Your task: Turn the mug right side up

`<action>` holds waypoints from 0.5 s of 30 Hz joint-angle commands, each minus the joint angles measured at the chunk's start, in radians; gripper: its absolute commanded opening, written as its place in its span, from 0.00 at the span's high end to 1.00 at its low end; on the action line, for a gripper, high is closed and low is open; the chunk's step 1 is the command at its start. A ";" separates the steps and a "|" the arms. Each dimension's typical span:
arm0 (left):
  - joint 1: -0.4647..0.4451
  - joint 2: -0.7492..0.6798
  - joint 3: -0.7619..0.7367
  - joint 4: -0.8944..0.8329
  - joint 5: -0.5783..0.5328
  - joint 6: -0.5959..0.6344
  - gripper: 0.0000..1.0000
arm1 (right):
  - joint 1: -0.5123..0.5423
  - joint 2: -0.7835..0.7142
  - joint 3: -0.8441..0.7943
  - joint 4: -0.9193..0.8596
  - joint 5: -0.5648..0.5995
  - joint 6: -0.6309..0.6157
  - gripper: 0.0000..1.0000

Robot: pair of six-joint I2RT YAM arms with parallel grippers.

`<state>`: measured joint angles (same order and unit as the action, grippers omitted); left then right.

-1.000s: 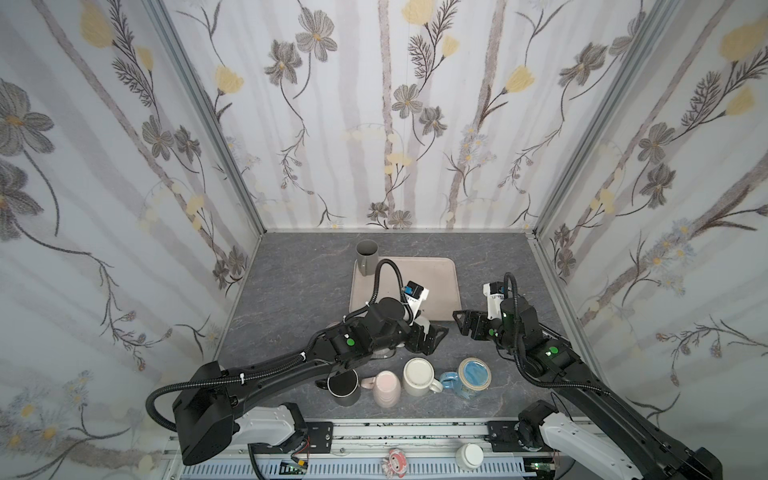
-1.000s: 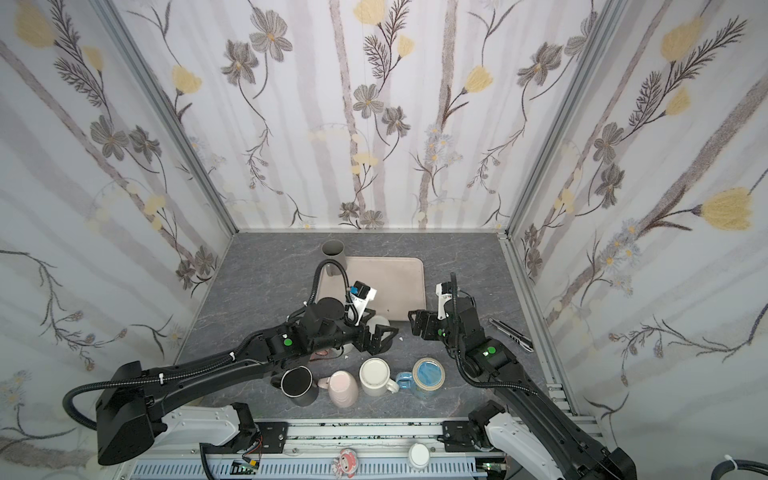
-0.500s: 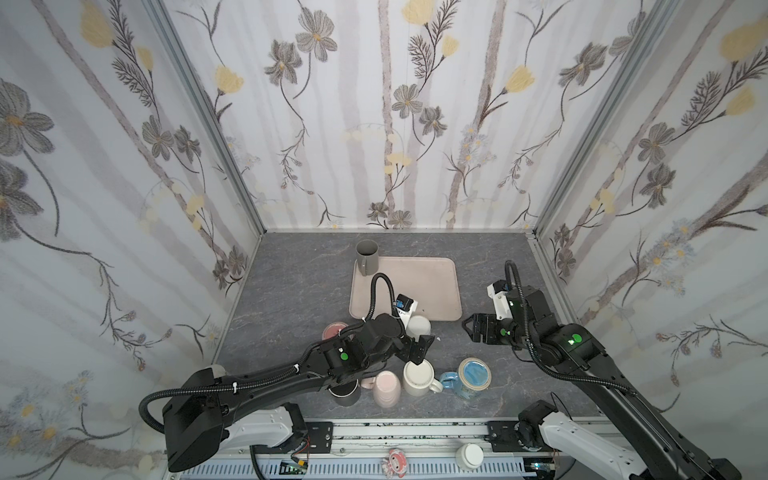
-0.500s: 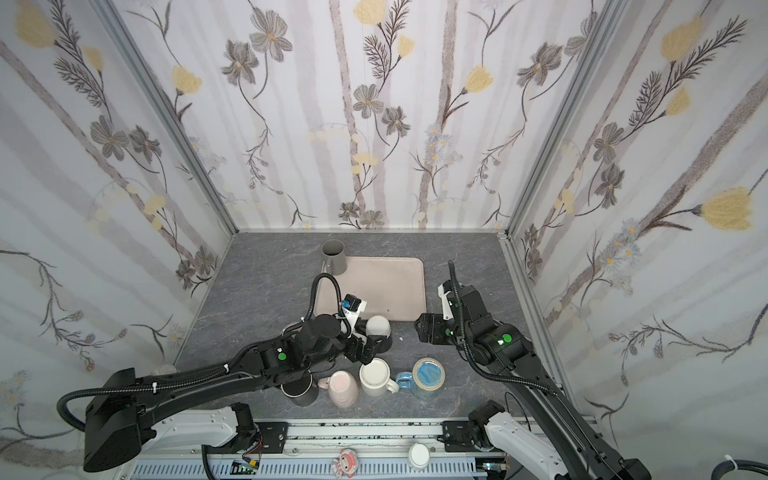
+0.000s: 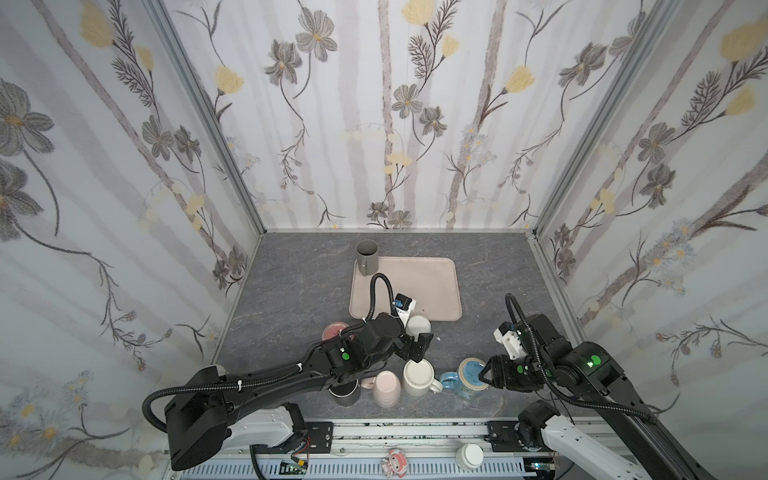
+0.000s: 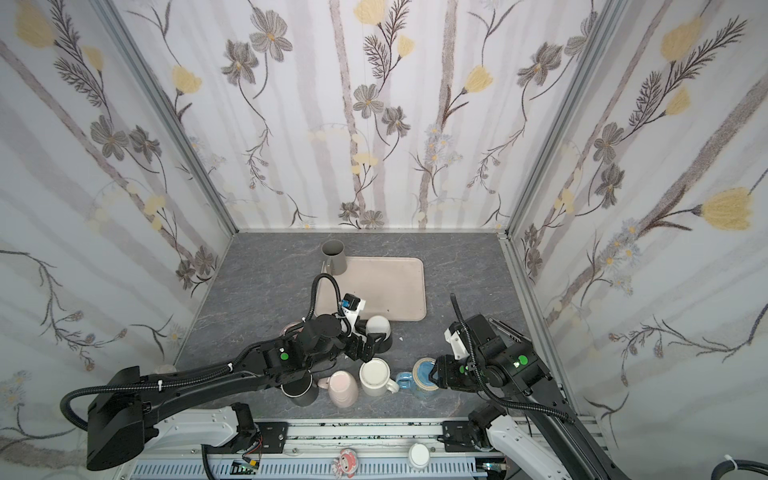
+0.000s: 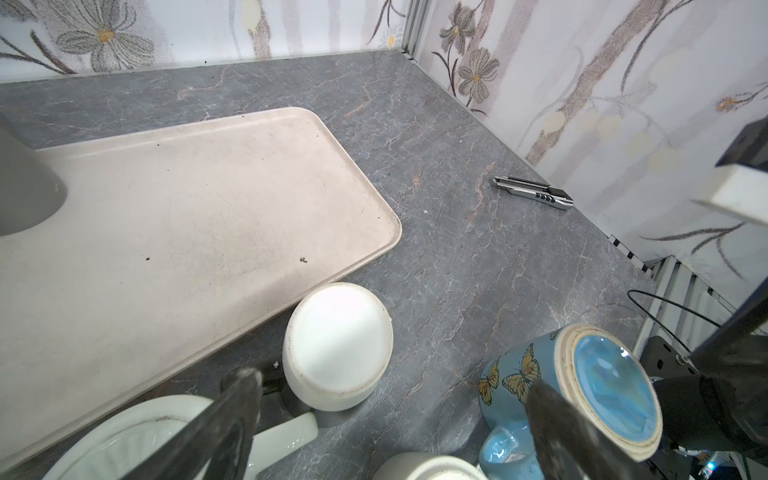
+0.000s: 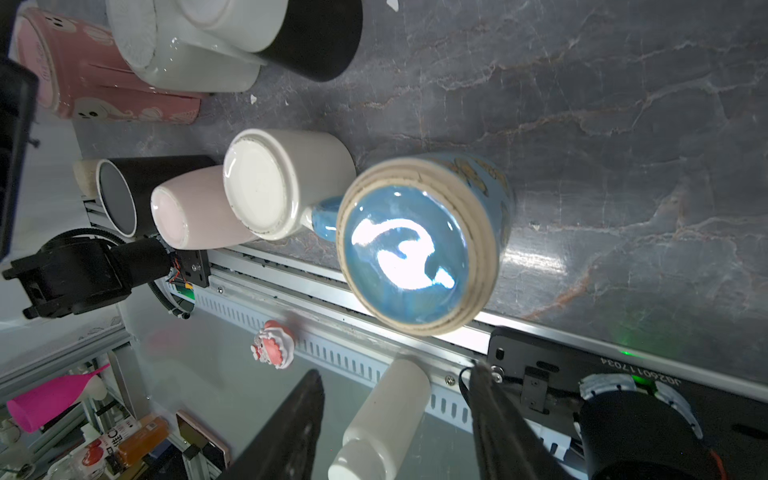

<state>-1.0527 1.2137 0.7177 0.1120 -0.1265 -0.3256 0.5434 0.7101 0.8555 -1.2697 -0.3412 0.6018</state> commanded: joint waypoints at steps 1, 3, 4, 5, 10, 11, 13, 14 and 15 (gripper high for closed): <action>0.003 0.004 0.003 0.041 0.004 -0.003 0.00 | 0.014 -0.011 -0.022 -0.081 -0.047 0.028 0.47; 0.003 0.006 0.003 0.041 0.001 -0.004 0.00 | 0.030 -0.020 -0.042 -0.074 -0.050 0.042 0.49; 0.004 0.004 0.003 0.041 0.001 -0.004 0.00 | 0.040 -0.027 -0.057 -0.058 -0.054 0.055 0.49; 0.005 0.004 0.003 0.041 0.001 -0.004 0.00 | 0.049 -0.032 -0.072 -0.039 -0.059 0.068 0.49; 0.007 -0.002 0.005 0.030 0.002 -0.009 0.00 | 0.126 -0.026 -0.148 0.106 -0.051 0.130 0.49; 0.006 -0.003 0.006 0.024 0.004 -0.009 0.00 | 0.134 -0.014 -0.148 0.125 -0.039 0.129 0.48; 0.007 -0.006 0.011 0.013 0.008 -0.003 0.00 | 0.143 0.011 -0.149 0.164 -0.019 0.119 0.48; 0.007 -0.006 0.011 0.008 0.008 -0.001 0.00 | 0.147 0.019 -0.157 0.185 -0.019 0.119 0.48; 0.007 -0.008 0.015 0.003 0.012 0.002 0.00 | 0.150 0.026 -0.170 0.214 -0.019 0.119 0.47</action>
<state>-1.0462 1.2129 0.7200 0.1131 -0.1249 -0.3256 0.6853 0.7216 0.7017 -1.1564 -0.3824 0.7036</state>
